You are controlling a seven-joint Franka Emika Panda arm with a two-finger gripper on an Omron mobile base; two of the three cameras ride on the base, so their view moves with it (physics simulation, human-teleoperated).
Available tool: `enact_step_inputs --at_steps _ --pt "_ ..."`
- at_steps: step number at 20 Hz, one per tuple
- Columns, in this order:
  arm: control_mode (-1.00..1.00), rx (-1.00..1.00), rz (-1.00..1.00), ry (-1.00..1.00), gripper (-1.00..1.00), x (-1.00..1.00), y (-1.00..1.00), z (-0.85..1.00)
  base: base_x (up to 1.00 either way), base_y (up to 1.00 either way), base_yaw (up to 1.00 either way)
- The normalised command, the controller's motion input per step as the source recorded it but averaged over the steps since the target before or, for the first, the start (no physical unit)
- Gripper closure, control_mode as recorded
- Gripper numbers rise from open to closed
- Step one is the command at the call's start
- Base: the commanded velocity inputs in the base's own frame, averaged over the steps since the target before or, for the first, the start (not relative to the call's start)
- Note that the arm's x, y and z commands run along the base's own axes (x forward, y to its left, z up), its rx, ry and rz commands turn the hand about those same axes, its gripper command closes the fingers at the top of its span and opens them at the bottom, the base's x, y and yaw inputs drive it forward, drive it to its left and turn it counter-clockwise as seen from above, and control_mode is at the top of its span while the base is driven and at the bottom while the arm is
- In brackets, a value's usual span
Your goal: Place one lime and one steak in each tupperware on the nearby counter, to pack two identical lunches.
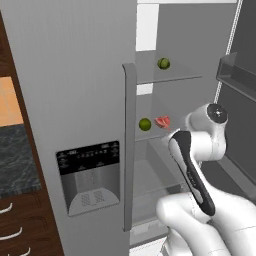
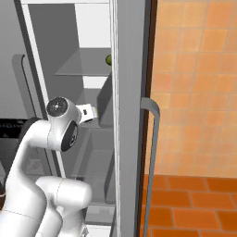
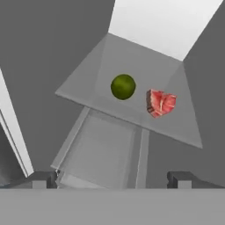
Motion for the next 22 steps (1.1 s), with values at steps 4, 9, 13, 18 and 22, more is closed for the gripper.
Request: enact_step_inputs --at_steps 4,9,13,18,22 --pt "-1.0 -0.27 0.15 0.14 -1.0 0.32 -0.15 -0.12 0.0 0.0 0.0" --pt "-1.0 -0.18 0.1 0.0 -1.0 0.32 -0.34 -0.46 0.0 0.0 0.0" --pt "-1.0 -0.12 0.05 0.0 -1.0 0.63 -0.1 -0.44 0.0 0.0 0.0" --pt "-1.0 0.0 0.04 0.01 -1.0 0.75 -0.03 -0.08 0.0 0.0 0.0" --pt "-1.0 0.0 0.04 0.05 -1.0 0.64 -0.1 0.0 0.0 0.0 0.0"
